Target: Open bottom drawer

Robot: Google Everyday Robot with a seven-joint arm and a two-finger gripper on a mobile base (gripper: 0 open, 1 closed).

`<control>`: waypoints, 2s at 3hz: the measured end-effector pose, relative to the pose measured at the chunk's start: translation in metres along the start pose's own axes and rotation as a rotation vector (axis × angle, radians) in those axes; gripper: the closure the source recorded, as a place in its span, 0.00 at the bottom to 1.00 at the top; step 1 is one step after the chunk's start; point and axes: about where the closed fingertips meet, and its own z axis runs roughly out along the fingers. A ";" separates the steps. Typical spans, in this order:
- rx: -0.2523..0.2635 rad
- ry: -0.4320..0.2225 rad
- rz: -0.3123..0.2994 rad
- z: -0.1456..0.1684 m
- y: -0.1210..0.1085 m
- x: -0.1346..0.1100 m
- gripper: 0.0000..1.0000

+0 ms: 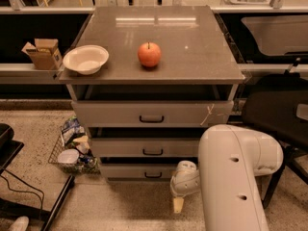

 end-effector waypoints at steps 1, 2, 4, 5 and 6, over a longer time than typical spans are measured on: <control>0.030 -0.001 -0.010 0.007 -0.013 -0.008 0.00; 0.060 -0.006 -0.025 0.011 -0.026 -0.016 0.00; 0.102 -0.004 -0.039 0.019 -0.051 -0.023 0.00; 0.105 0.004 -0.034 0.031 -0.062 -0.025 0.00; 0.102 0.016 -0.029 0.038 -0.068 -0.024 0.00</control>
Offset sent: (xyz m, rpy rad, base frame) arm 0.0439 0.0250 -0.0035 0.0015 -0.1066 0.0342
